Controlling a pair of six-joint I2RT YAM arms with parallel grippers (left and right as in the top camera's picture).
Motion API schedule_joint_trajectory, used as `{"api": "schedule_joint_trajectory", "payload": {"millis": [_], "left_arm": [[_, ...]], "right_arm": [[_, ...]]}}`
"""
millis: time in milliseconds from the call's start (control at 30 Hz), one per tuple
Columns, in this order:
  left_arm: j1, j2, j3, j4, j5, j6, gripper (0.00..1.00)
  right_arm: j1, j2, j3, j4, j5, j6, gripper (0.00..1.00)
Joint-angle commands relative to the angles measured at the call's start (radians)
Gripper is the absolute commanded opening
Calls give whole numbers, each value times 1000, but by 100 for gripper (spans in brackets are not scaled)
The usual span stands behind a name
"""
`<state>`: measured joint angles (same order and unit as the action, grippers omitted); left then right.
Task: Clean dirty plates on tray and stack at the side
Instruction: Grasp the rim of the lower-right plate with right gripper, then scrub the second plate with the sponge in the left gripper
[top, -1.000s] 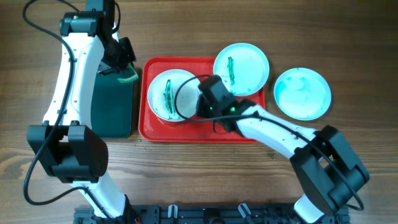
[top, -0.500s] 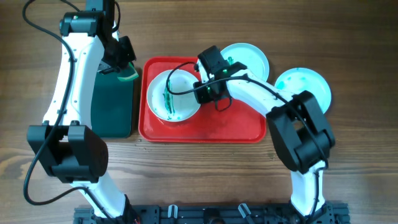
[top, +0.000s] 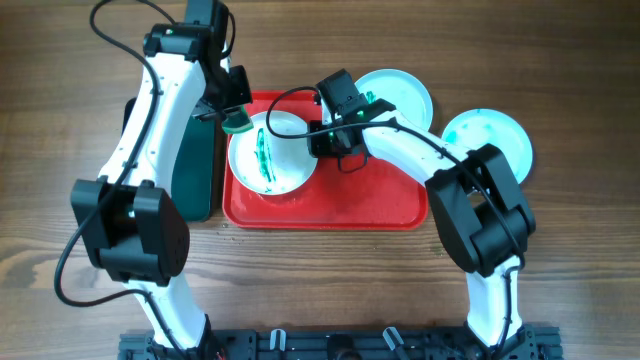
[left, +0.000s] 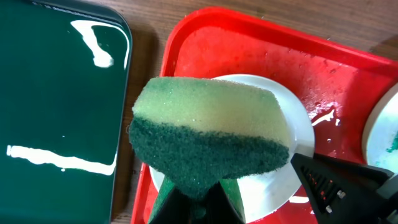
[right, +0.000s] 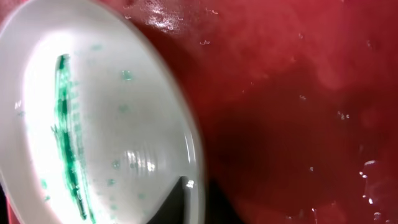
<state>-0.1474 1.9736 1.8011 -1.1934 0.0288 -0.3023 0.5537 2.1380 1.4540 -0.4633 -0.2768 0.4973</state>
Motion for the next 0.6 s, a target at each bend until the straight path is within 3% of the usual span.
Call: {"api": "schedule_joint_trajectory", "payload": {"millis": [0,333,500,567], "left_arm": [[-3,6,-4,17,15,-21,4],[-81,82,-4,32,15,-22,4],[-104,183,-4,49,-21,-60,4],[-103,223,-4,49,-43,-11,4]], "right_arm": [[3,49,17,-8,2,56,4],[-53,42,17,-187,-65,89,4],[-53,43,17,-181,-61,56,4],[-53,43,17,-176,-61,48,4]]}}
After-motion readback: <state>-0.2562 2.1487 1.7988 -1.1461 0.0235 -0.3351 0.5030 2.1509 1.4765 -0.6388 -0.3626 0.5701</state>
